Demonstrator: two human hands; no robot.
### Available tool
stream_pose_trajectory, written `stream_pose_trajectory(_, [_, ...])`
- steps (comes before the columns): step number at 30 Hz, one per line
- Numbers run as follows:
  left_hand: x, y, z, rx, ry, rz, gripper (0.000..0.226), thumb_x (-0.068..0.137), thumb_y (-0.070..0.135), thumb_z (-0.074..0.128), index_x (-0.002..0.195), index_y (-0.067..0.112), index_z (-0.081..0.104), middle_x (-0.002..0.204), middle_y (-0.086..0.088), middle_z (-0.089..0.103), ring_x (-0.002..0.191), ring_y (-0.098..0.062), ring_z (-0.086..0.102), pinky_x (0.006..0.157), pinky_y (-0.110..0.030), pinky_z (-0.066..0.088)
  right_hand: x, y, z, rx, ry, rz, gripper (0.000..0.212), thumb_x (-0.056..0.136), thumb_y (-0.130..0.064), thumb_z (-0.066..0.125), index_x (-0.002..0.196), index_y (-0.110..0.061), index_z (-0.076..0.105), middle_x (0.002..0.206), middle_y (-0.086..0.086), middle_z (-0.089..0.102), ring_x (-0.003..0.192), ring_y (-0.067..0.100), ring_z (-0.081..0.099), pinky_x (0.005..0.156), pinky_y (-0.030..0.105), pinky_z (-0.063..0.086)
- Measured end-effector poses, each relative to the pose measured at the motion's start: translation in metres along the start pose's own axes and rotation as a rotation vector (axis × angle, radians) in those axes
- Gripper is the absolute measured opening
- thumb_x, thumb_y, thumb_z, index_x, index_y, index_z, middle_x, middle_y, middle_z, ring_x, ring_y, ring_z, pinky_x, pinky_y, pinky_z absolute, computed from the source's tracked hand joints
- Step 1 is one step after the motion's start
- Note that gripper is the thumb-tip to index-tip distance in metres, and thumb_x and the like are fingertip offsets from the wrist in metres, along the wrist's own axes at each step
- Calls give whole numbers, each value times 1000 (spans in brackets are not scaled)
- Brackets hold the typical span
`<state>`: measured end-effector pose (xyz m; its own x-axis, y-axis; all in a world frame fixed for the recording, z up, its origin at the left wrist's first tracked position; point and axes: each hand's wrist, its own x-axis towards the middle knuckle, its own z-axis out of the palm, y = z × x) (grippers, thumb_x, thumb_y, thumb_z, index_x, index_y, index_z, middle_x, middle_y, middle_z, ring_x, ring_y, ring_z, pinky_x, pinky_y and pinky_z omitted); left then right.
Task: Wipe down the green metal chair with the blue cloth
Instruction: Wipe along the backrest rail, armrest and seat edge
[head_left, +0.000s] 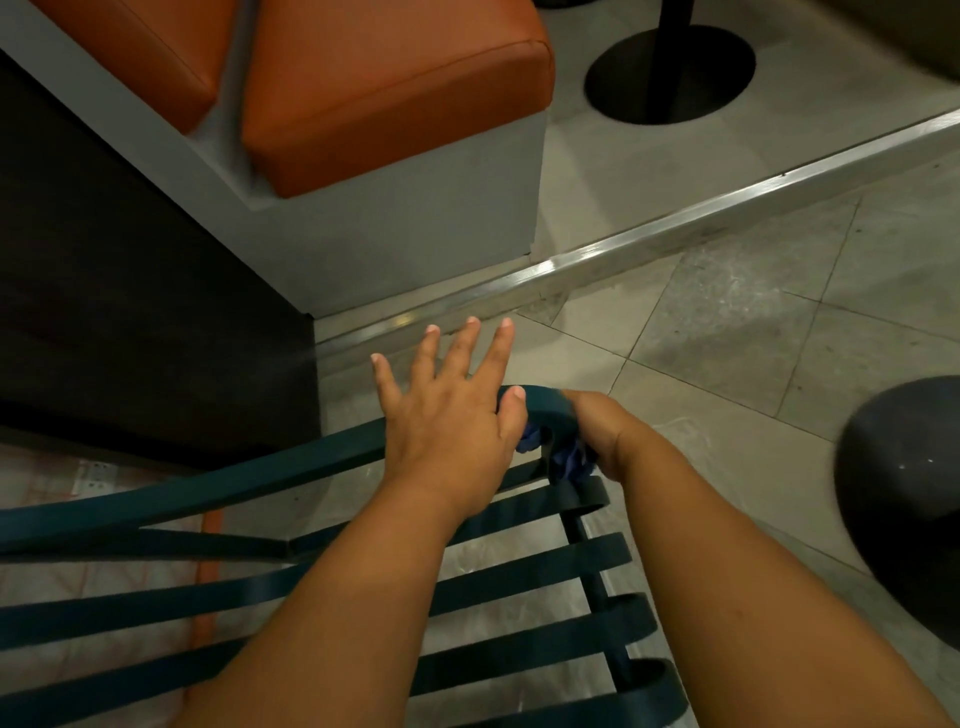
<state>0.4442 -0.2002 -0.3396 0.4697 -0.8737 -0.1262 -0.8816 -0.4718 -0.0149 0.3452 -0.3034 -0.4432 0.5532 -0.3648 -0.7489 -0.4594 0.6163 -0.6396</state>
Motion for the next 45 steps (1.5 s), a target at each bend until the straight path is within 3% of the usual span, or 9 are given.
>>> stream_pose_trajectory(10, [-1, 0, 0, -20, -6, -2, 57, 96, 50, 16, 147, 43, -9, 160, 9, 2, 147, -21, -5, 112, -60, -9, -3, -8, -17, 80, -96, -331, 39, 90, -24, 43, 93, 6, 67, 67, 24, 57, 48, 24, 50, 43, 27, 34])
stream_pose_trajectory(17, [-1, -1, 2, -13, 22, -4, 58, 94, 51, 12, 145, 44, -13, 160, 11, 1, 147, -19, -6, 113, -58, -10, 43, 36, -16, 94, -14, 0, 44, 87, -46, 53, 81, -5, 70, 80, 20, 56, 55, 19, 48, 50, 27, 39])
stream_pose_trajectory(25, [-1, -1, 2, -4, 26, -4, 58, 94, 52, 10, 145, 43, -17, 160, 12, 0, 147, -19, -6, 113, -60, -8, 55, 23, -9, -154, 27, 176, 32, 96, -22, 44, 105, -9, 72, 113, 12, 70, 97, 27, 66, 81, 31, 54])
stream_pose_trajectory(27, [-1, -1, 2, 0, 25, 0, 58, 95, 51, 12, 145, 42, -16, 160, 11, 1, 147, -19, -5, 113, -60, -8, 42, 11, -9, -144, 26, 165, 27, 96, -20, 49, 101, -5, 71, 98, 13, 73, 98, 26, 67, 90, 32, 52])
stream_pose_trajectory(31, [-1, -1, 3, -6, 39, 13, 57, 96, 49, 14, 147, 42, -11, 160, 10, 3, 147, -20, -2, 113, -59, -8, 5, -12, -6, -120, 119, 50, 25, 94, -11, 46, 73, -8, 59, 52, 10, 65, 57, 25, 59, 56, 30, 46])
stream_pose_trajectory(35, [-1, -1, 3, 2, 35, 10, 56, 96, 48, 14, 147, 43, -8, 160, 9, 3, 147, -21, -1, 113, -60, -7, -23, -26, 7, -148, 340, -56, 27, 93, -19, 39, 89, -3, 60, 81, 20, 66, 69, 29, 62, 67, 36, 54])
stream_pose_trajectory(38, [-2, 0, 1, -4, 18, 13, 53, 97, 45, 13, 147, 43, -6, 160, 8, 3, 147, -21, -2, 113, -60, -7, -50, -24, 30, -147, 471, -278, 24, 94, -21, 39, 90, -16, 61, 79, 10, 64, 54, 17, 65, 47, 23, 53])
stream_pose_trajectory(41, [-2, 1, -1, -17, -7, 1, 52, 98, 41, 9, 148, 42, -5, 160, 9, 5, 147, -20, -2, 113, -58, -9, -73, -6, 62, -258, 618, -499, 25, 97, -23, 42, 113, -30, 59, 110, 8, 64, 96, 25, 65, 82, 44, 56])
stream_pose_trajectory(45, [-1, -2, -8, -227, -38, -4, 50, 101, 32, 9, 149, 36, -3, 159, 7, 13, 147, -15, 3, 117, -45, -10, -93, 16, 83, -429, 572, -720, 51, 98, -11, 46, 145, -24, 35, 154, -2, 30, 146, 19, 15, 118, 30, 14])
